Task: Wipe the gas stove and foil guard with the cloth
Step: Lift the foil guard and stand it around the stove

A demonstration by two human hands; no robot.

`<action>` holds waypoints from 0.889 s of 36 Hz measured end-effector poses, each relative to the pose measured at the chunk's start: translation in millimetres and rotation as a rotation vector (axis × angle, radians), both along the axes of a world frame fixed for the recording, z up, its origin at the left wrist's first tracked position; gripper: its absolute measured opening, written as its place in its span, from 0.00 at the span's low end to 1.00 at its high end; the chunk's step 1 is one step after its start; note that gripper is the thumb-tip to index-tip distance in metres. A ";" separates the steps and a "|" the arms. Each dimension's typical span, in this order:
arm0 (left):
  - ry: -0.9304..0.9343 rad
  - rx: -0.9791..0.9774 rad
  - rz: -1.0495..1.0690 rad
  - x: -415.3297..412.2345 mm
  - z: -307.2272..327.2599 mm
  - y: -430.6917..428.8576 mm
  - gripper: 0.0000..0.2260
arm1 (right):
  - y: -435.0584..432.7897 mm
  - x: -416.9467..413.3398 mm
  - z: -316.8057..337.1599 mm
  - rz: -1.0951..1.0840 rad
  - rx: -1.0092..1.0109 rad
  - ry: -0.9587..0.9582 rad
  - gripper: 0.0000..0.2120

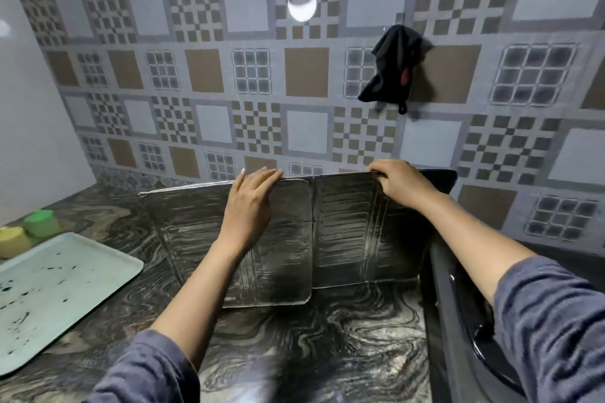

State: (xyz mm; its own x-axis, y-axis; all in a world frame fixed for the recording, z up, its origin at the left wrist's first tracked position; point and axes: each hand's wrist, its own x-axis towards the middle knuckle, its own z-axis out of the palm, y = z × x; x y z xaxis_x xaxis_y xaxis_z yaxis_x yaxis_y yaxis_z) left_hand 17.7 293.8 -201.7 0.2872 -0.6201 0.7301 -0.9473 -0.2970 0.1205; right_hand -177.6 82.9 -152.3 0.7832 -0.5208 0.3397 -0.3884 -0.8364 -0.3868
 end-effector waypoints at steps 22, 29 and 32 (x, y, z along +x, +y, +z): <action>-0.142 -0.187 -0.183 11.3 -10.6 -94.0 0.10 | -86.1 -10.3 -9.3 -0.052 -0.078 -0.068 0.11; 0.095 -0.252 -0.208 12.4 1.5 -87.0 0.08 | -76.8 9.5 -3.8 -0.092 -0.196 -0.070 0.12; 0.232 -0.311 -0.223 9.3 11.6 -79.8 0.10 | -71.3 15.9 -3.0 -0.093 -0.214 -0.105 0.13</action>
State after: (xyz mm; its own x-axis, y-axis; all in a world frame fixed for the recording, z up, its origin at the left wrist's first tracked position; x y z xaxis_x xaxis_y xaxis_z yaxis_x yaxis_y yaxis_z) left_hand 27.0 213.9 -190.1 0.3496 -0.4463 0.8237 -0.9213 -0.0039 0.3889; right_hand -161.7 11.6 -155.3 0.6897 -0.4967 0.5269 -0.4346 -0.8660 -0.2476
